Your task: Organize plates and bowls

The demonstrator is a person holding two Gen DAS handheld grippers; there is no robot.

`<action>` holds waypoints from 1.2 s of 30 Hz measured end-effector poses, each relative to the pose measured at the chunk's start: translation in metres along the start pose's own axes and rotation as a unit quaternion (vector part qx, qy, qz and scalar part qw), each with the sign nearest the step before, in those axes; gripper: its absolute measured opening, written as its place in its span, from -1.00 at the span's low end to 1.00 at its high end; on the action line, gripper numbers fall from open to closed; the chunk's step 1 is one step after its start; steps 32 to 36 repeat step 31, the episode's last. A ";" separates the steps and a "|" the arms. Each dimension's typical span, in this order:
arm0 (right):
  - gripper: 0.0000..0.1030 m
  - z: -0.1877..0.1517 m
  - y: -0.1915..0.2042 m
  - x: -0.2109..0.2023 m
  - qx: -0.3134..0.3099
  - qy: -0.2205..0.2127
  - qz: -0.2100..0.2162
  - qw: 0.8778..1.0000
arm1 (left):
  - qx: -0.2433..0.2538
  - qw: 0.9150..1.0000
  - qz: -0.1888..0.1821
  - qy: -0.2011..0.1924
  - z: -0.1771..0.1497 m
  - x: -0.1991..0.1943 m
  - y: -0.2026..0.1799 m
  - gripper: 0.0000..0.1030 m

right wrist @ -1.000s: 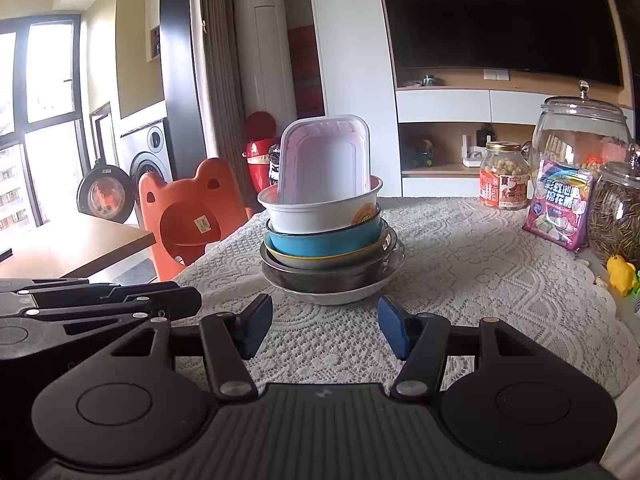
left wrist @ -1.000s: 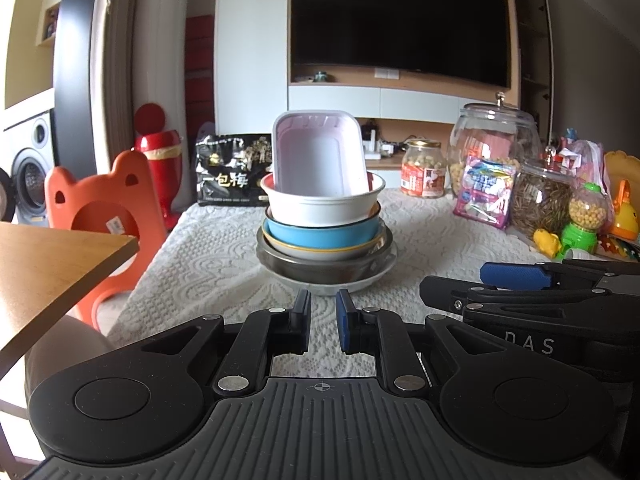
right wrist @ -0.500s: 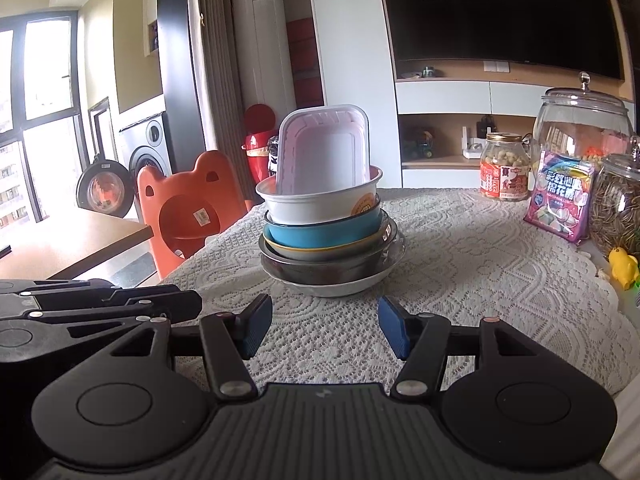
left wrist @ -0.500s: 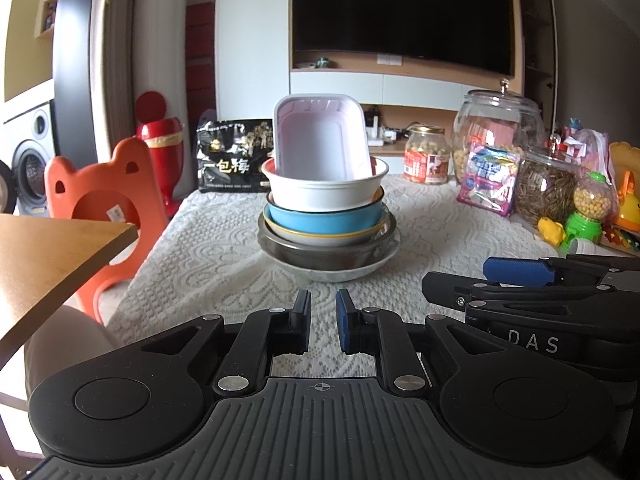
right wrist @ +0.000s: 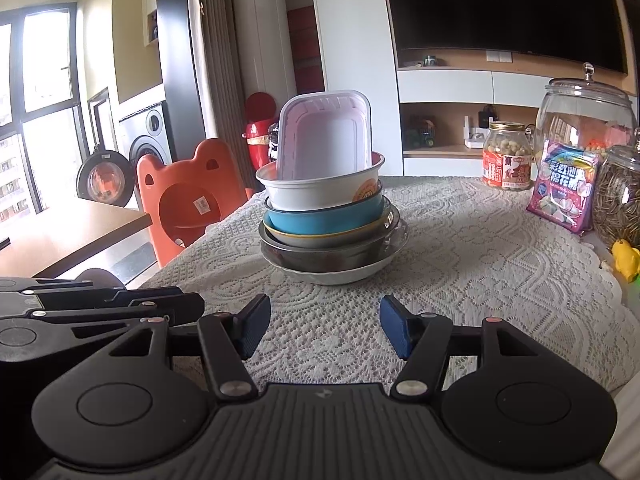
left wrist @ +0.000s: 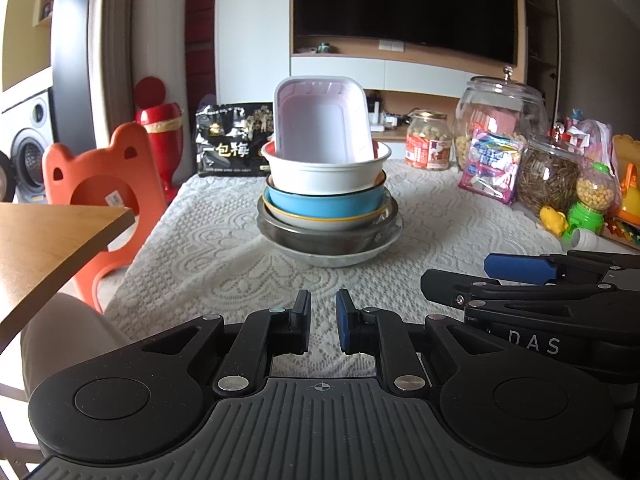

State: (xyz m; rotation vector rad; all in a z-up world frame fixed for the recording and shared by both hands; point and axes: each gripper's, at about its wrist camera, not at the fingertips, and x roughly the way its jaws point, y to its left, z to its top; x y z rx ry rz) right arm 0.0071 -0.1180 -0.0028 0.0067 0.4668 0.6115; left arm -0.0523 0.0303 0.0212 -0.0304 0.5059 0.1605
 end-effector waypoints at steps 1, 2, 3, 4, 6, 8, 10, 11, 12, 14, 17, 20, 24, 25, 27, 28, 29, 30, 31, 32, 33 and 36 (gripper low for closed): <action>0.19 0.000 0.000 0.000 0.000 0.000 0.000 1.000 | 0.000 1.000 0.000 0.000 0.000 0.000 0.000 -0.68; 0.19 0.000 0.000 0.000 0.000 0.000 0.000 1.000 | 0.000 1.000 0.000 0.000 0.000 0.000 0.000 -0.68; 0.19 0.000 0.000 0.000 0.000 0.000 0.000 1.000 | 0.000 1.000 0.000 0.000 0.000 0.000 0.000 -0.68; 0.19 0.000 0.000 0.000 0.000 0.000 0.000 1.000 | 0.000 1.000 0.000 0.000 0.000 0.000 0.000 -0.68; 0.20 0.000 0.000 0.000 0.000 0.000 0.000 1.000 | 0.000 1.000 0.000 -0.001 0.000 0.000 0.000 -0.68; 0.20 0.000 0.000 0.000 0.000 0.001 0.000 1.000 | 0.000 1.000 0.000 0.000 0.000 0.000 0.000 -0.68; 0.20 0.000 0.000 0.000 0.000 0.001 0.000 1.000 | 0.000 1.000 0.000 -0.001 0.000 0.000 0.000 -0.68; 0.20 0.000 0.000 0.000 0.000 0.002 0.001 1.000 | 0.000 1.000 0.000 -0.001 0.000 0.000 0.000 -0.68; 0.20 0.000 0.000 0.000 0.000 0.002 0.001 1.000 | 0.000 1.000 0.000 -0.001 0.000 0.000 0.000 -0.68; 0.20 0.000 0.000 0.000 0.000 0.002 0.001 1.000 | 0.000 1.000 0.000 -0.001 0.000 0.000 0.000 -0.68; 0.20 0.000 0.000 0.000 0.000 0.002 0.001 1.000 | 0.000 1.000 0.000 -0.001 0.000 0.000 0.000 -0.68; 0.20 0.000 0.000 0.001 0.000 0.002 0.001 1.000 | -0.001 1.000 0.000 -0.001 0.000 -0.001 0.000 -0.68; 0.20 0.000 0.000 0.001 0.000 0.002 0.001 1.000 | -0.001 1.000 0.000 -0.002 0.000 -0.002 -0.001 -0.68; 0.20 0.000 0.000 0.001 0.000 0.002 0.001 1.000 | -0.001 1.000 -0.001 -0.003 0.000 -0.002 -0.001 -0.68; 0.20 0.000 0.001 0.001 0.000 0.002 0.001 1.000 | -0.003 1.000 -0.002 -0.003 0.001 -0.002 0.000 -0.68; 0.20 -0.001 0.001 0.001 0.000 0.003 0.001 1.000 | -0.004 1.000 -0.003 -0.003 0.000 -0.002 0.000 -0.68; 0.20 -0.001 0.001 0.001 0.000 0.004 0.002 1.000 | -0.007 1.000 -0.002 -0.002 0.000 -0.002 0.000 -0.68; 0.20 -0.002 0.001 0.001 0.000 0.005 0.003 1.000 | -0.010 1.000 0.002 0.001 0.000 -0.001 0.001 -0.68; 0.20 -0.002 0.001 0.002 0.000 0.006 0.004 1.000 | -0.013 1.000 0.002 0.004 0.001 0.000 0.003 -0.68; 0.20 -0.002 0.001 0.002 0.000 0.006 0.004 1.000 | -0.013 1.000 0.002 0.004 0.001 0.000 0.003 -0.68; 0.20 -0.002 0.001 0.002 0.000 0.006 0.004 1.000 | -0.013 1.000 0.002 0.004 0.001 0.000 0.003 -0.68; 0.20 -0.002 0.001 0.002 0.000 0.006 0.004 1.000 | -0.013 1.000 0.002 0.004 0.001 0.000 0.003 -0.68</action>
